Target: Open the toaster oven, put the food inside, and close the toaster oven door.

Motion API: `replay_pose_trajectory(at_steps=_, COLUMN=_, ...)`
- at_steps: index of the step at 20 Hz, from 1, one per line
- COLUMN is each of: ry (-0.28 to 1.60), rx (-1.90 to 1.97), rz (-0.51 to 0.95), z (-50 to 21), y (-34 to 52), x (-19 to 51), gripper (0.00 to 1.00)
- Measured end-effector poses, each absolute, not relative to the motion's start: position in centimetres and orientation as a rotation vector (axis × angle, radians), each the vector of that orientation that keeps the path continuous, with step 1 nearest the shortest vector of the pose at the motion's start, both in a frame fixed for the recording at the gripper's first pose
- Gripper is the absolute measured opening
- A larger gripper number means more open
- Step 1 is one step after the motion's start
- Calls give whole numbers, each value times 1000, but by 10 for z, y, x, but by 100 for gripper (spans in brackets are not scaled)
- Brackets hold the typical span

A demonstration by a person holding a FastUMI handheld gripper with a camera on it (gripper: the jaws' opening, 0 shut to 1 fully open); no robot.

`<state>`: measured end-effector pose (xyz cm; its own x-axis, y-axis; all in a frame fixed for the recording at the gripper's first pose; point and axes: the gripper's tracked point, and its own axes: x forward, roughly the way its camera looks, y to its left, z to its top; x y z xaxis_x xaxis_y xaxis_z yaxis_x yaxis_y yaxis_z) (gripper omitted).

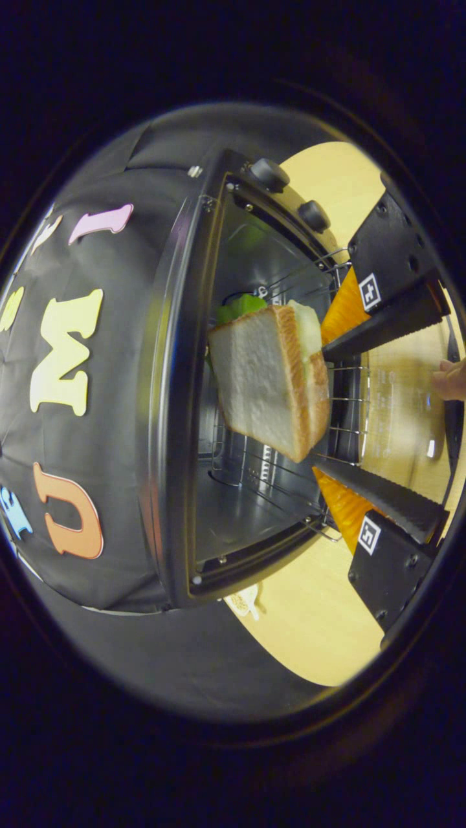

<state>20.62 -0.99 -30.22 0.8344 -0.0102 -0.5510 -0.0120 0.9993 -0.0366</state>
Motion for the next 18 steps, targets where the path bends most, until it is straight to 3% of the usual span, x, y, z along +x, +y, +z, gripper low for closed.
replay_pose_trajectory(at_steps=13, ry=486, rx=-83, rz=-67, z=-270, y=-33, x=102, gripper=100)
replay_pose_trajectory(at_steps=18, ry=475, rx=-93, rz=-128, z=-295, y=-36, x=52, gripper=100)
